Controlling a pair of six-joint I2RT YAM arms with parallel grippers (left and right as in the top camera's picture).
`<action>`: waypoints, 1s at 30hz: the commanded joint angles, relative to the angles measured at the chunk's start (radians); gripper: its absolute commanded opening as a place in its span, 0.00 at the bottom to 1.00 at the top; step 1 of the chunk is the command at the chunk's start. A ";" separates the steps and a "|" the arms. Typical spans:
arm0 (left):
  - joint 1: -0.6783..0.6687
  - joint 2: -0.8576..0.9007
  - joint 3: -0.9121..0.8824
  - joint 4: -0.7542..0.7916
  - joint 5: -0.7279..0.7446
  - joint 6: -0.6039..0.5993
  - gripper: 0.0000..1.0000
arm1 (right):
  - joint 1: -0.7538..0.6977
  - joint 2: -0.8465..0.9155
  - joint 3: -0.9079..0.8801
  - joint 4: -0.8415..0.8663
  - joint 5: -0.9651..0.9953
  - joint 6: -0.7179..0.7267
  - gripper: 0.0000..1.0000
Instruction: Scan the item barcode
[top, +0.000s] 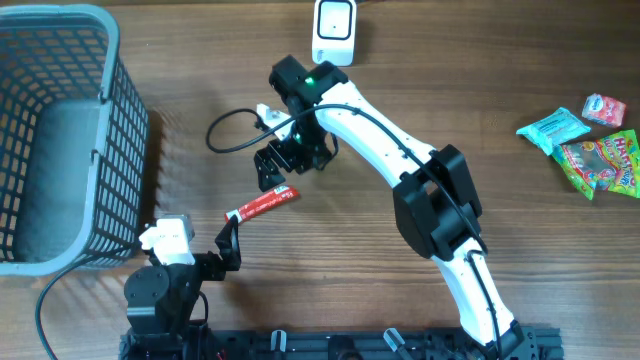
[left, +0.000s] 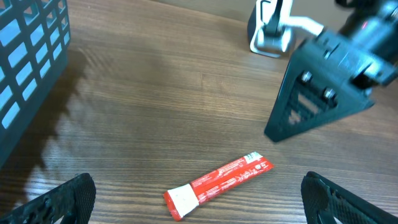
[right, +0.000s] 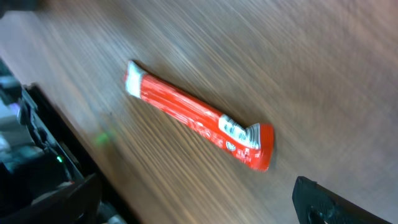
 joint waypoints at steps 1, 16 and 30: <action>-0.005 -0.006 0.001 0.006 -0.009 -0.002 1.00 | 0.014 0.011 -0.047 0.013 -0.035 0.337 1.00; -0.005 -0.006 0.001 0.006 -0.009 -0.002 1.00 | 0.163 0.019 -0.062 0.286 -0.096 0.760 0.04; -0.005 -0.006 0.001 0.006 -0.009 -0.002 1.00 | 0.243 0.154 -0.063 0.363 -0.158 0.758 0.04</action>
